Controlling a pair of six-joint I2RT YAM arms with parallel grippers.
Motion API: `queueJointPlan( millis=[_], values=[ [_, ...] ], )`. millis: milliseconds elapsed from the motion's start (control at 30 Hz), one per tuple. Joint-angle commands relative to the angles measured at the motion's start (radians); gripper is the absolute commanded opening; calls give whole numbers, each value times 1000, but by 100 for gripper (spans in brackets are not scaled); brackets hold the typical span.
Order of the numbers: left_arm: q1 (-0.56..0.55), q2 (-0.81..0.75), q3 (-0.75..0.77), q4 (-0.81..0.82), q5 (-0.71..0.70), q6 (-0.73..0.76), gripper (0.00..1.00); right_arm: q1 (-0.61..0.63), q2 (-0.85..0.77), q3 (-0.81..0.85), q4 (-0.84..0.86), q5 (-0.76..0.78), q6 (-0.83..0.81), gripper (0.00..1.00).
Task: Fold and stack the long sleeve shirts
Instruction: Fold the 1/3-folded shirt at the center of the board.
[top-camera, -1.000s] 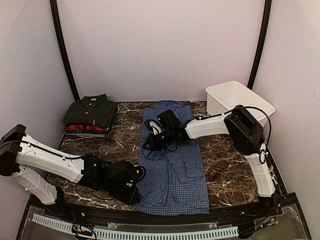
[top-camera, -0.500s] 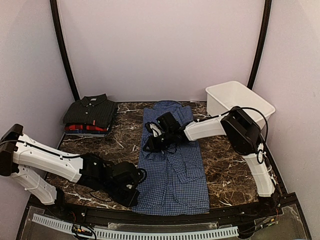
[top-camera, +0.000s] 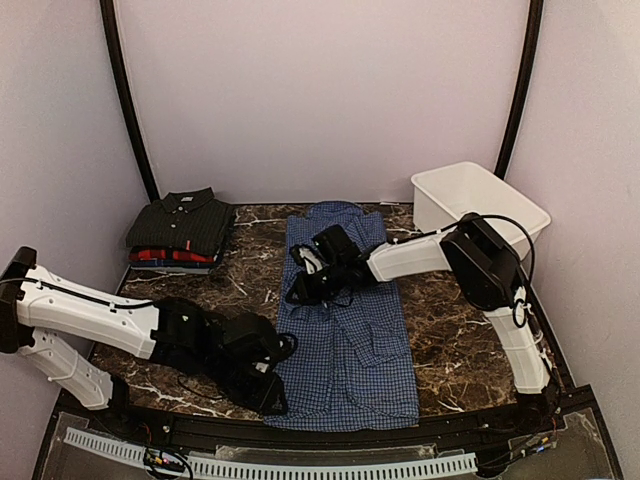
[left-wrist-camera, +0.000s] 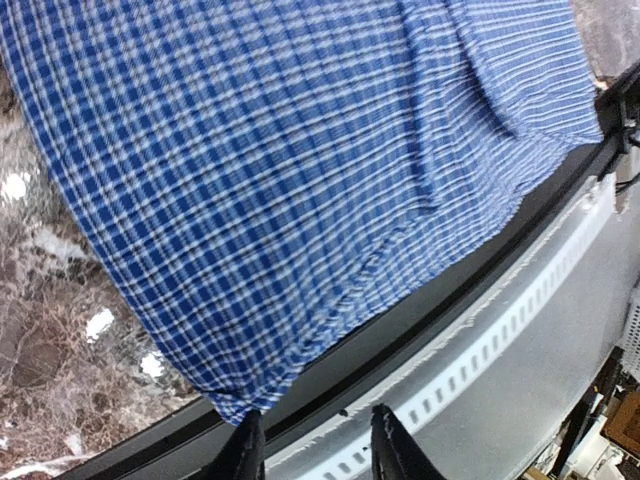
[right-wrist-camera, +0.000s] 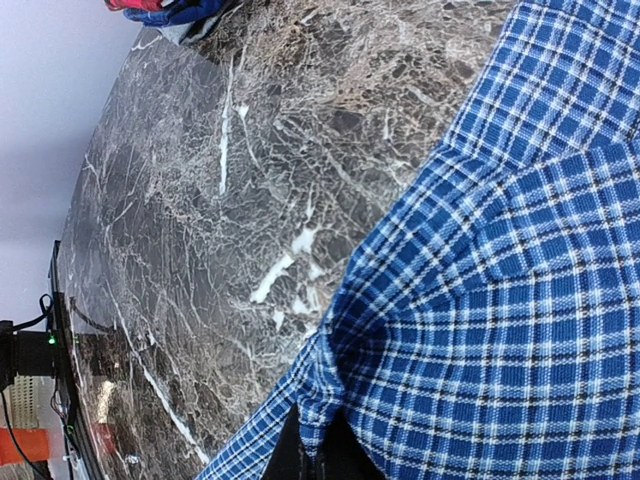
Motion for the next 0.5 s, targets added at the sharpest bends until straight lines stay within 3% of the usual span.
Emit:
queueJointPlan(
  millis=[0, 233, 467],
  values=[
    [57, -88, 81, -42, -54, 23, 36, 7, -59, 40, -61, 22, -35, 0],
    [302, -154, 90, 57, -85, 55, 34, 7, -229, 35, -150, 93, -100, 0],
    [508, -41, 185, 184, -41, 155, 34, 3, -419, -26, -253, 193, -164, 0]
  ],
)
